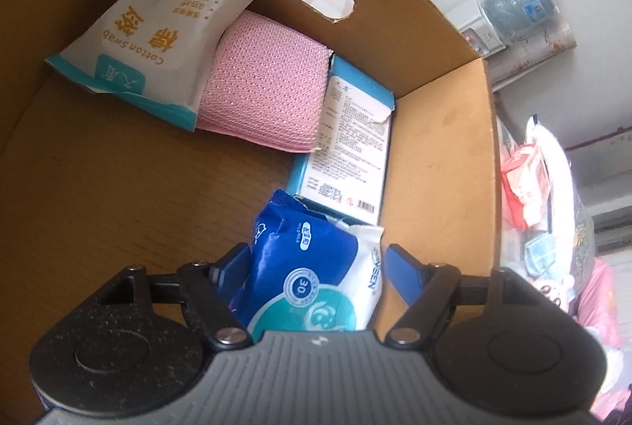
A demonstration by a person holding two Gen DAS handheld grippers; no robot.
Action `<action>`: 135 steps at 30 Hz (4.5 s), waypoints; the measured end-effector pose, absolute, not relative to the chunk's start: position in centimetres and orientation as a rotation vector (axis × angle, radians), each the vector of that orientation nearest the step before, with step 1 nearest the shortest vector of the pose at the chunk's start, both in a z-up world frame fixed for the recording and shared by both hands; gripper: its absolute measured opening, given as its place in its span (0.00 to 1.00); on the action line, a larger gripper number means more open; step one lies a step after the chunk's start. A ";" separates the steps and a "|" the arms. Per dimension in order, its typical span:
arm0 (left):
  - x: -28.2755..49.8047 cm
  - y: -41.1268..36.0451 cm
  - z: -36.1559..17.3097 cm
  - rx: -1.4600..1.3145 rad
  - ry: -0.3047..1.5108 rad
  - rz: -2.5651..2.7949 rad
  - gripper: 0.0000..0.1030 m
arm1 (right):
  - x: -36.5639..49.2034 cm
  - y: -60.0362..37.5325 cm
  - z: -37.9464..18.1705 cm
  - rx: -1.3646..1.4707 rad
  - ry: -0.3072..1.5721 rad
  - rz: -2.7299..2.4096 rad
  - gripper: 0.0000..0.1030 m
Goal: Organize soft objects
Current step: 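Move both tools back to the bed toward the pink plush toy, then grasp the pink plush toy with the right tool and lift it, then carry the plush toy into the cardboard box and open the right tool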
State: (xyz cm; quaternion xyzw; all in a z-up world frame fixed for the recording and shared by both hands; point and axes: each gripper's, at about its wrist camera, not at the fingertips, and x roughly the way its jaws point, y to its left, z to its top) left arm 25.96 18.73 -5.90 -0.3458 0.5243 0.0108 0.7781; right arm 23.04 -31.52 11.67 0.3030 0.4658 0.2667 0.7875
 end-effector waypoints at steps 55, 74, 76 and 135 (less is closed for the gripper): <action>36.2 -26.6 -4.2 0.220 0.981 -0.723 0.86 | 35.0 -58.0 5.0 0.783 0.949 0.060 0.65; 31.0 -24.8 2.2 0.150 0.887 -0.718 0.75 | 33.1 -55.7 9.5 0.802 0.850 0.095 0.58; 29.9 -23.7 3.7 0.142 0.861 -0.711 0.75 | 32.0 -54.9 11.3 0.788 0.829 0.111 0.58; 21.3 18.4 -1.4 -0.165 1.176 0.025 0.76 | 33.6 -1.2 11.3 0.179 1.337 0.848 0.58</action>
